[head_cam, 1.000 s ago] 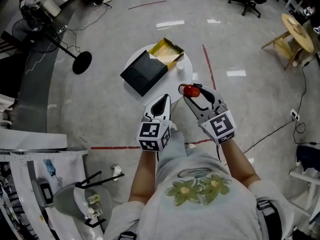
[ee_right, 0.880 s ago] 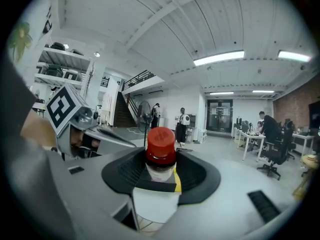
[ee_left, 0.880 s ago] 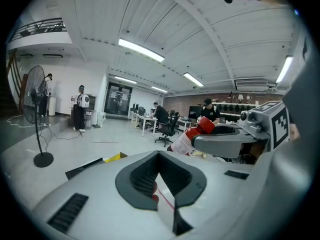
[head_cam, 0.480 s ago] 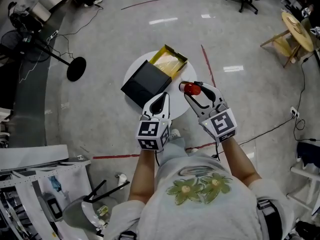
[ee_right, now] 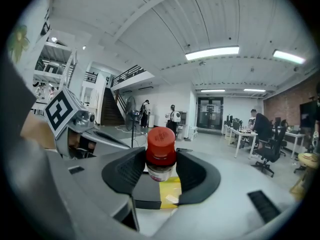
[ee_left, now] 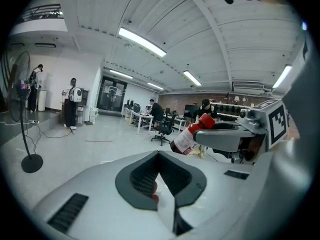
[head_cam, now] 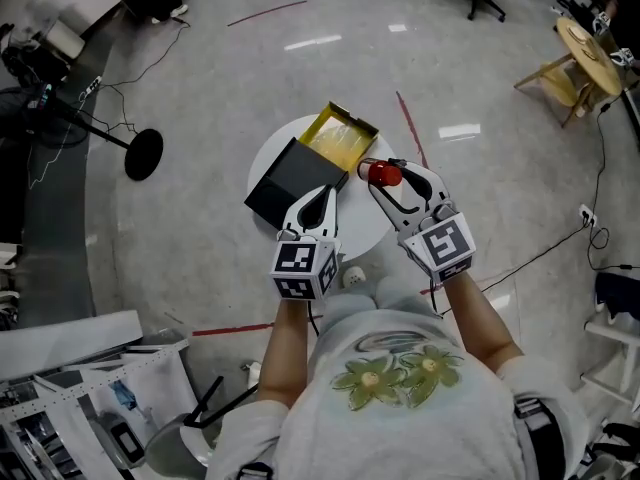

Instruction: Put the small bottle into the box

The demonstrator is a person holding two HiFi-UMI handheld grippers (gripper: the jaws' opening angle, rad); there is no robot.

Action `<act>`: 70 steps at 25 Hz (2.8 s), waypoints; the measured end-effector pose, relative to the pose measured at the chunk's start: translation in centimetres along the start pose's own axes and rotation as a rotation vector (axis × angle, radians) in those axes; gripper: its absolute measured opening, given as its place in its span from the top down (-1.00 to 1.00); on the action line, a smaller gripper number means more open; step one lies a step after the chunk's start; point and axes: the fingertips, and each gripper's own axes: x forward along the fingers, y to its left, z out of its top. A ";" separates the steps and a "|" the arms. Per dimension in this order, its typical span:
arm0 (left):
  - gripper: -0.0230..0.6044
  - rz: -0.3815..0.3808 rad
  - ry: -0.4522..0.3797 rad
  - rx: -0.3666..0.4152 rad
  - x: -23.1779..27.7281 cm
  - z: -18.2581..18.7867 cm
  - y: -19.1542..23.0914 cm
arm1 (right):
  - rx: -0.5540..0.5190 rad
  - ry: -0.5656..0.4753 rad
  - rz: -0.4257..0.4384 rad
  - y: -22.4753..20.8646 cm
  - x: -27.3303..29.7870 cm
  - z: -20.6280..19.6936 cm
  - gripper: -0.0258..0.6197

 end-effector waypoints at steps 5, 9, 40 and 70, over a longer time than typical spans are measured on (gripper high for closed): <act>0.93 -0.010 0.002 -0.010 1.5 0.4 1.2 | -0.001 0.012 -0.017 -1.2 1.2 0.0 0.30; 0.92 -0.006 0.008 -0.020 2.7 0.8 2.4 | -0.008 0.019 -0.018 -2.3 2.7 0.3 0.30; 0.93 0.118 -0.008 -0.103 10.2 4.7 8.5 | -0.033 0.010 0.091 -10.2 13.1 2.0 0.30; 0.93 0.201 0.057 -0.170 13.7 3.1 12.6 | -0.026 0.199 0.210 -11.5 19.6 -6.2 0.30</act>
